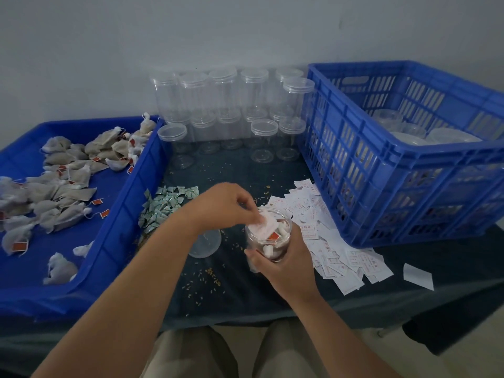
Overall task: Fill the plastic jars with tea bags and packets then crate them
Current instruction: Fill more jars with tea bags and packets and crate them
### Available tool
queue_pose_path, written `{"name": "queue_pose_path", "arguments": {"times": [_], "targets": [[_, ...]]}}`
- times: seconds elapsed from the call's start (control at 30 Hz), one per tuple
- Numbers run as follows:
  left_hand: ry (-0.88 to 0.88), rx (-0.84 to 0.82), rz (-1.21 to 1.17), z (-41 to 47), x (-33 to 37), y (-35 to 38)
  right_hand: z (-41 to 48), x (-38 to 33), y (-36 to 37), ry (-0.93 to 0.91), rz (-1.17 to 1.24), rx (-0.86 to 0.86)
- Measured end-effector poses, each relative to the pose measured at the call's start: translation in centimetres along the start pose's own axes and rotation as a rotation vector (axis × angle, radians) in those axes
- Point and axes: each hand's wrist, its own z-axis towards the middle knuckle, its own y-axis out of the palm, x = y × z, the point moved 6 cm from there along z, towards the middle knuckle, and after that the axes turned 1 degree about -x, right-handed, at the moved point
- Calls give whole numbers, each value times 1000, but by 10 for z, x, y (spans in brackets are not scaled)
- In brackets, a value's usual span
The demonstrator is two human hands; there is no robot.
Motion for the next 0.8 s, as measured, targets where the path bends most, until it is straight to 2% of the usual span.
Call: {"name": "queue_pose_path", "arguments": {"times": [0.07,0.13,0.27,0.3,0.33,0.43,0.5,0.57,0.8], "targets": [[31,94,133,4,5,11,-1,-1,0,-4,3,-5],[59,168,161,5,6,17,-2,-2,1,-13,-10,-15],[5,399,-100,-3,-16,-6,-3,-2,2,-28,-33,-35],[-36,418,-85,-6,-27,-14,-3,-2,3,-29,-34,-47],[-91,385,5,-8,-41,-19,-3,-1,3,-30,-33,-58],[-344,86,454,-14,-94,-17,-3,2,4,-25,-30,-63],[-438,-2,575,-21,-118,-8,-2,1,4,-24,-33,-58],[-427,28,540,-23,-130,1,-2,0,3,-23,-33,-56],[-311,298,435,-28,-120,1,-2,-2,3,-20,-29,-54]]}}
